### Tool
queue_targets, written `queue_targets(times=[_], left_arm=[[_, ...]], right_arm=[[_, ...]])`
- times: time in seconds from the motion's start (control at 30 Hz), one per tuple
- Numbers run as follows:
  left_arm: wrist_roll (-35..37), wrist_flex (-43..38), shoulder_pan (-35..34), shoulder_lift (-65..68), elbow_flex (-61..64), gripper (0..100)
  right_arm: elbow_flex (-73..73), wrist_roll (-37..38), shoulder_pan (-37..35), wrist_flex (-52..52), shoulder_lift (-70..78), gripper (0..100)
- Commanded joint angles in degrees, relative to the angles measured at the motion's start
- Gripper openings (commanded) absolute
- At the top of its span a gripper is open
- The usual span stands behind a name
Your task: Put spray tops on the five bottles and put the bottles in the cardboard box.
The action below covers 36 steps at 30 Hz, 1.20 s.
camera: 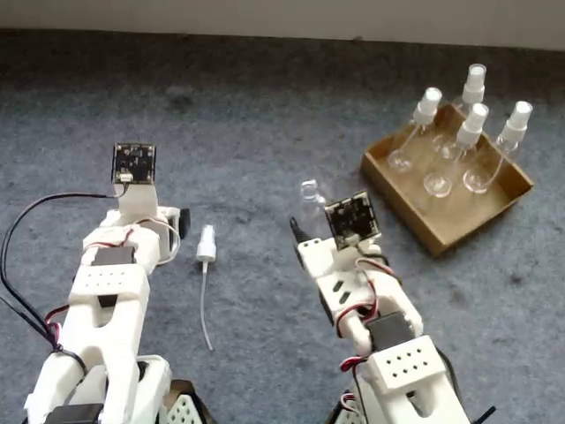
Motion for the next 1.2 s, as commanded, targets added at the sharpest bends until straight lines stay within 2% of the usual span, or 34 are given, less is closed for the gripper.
queue_targets(times=[0.0,0.17,0.33,0.67,0.93,1.03,1.17], left_arm=[[-4.4,7.9,2.6,-1.7,-6.5,24],[-7.1,18.5,7.4,-1.7,-12.1,24],[-9.1,26.5,10.2,0.9,-17.4,24],[-9.9,40.2,10.9,28.4,-38.9,24],[-9.1,42.5,10.6,32.2,-41.8,11],[-5.3,42.9,10.5,32.2,-41.5,11],[-4.5,42.9,12.4,32.2,-41.5,11]], right_arm=[[1.5,-1.1,-0.2,-6.9,-1.5,0.9],[7.3,-1.1,-0.3,-16.0,-1.5,0.9],[10.9,-1.1,-0.3,-18.6,-1.5,0.9],[12.5,-1.1,-0.1,-18.6,-1.5,0.9],[12.7,-0.9,-0.1,-18.6,-1.5,0.9],[12.8,-0.8,-0.1,-18.6,-1.5,0.9],[12.8,-0.8,-0.1,-18.6,-1.5,0.9]])
